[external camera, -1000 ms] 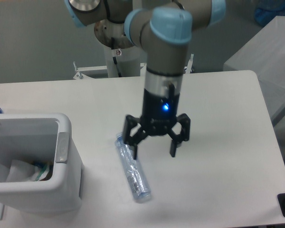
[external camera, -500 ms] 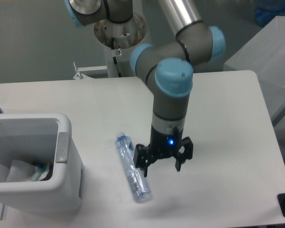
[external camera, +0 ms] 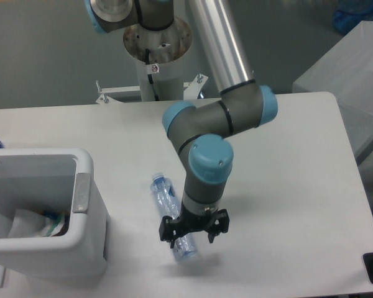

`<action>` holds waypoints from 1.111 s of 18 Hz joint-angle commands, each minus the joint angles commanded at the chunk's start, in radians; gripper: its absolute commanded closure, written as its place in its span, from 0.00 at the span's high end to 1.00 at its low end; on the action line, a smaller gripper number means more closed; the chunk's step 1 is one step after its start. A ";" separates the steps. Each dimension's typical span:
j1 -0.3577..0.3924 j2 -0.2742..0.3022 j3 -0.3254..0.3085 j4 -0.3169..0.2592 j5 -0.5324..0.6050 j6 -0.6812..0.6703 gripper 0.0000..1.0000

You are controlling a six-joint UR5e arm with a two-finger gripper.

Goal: Place the trash in the trash can
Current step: 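Lower the gripper around the bottle's cap end and close it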

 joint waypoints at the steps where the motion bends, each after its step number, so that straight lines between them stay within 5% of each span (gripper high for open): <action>1: 0.000 -0.006 0.000 0.000 0.000 0.000 1.00; 16: -0.003 -0.066 0.002 0.000 0.041 -0.002 0.99; 20: -0.003 -0.068 0.003 -0.002 0.041 -0.002 0.87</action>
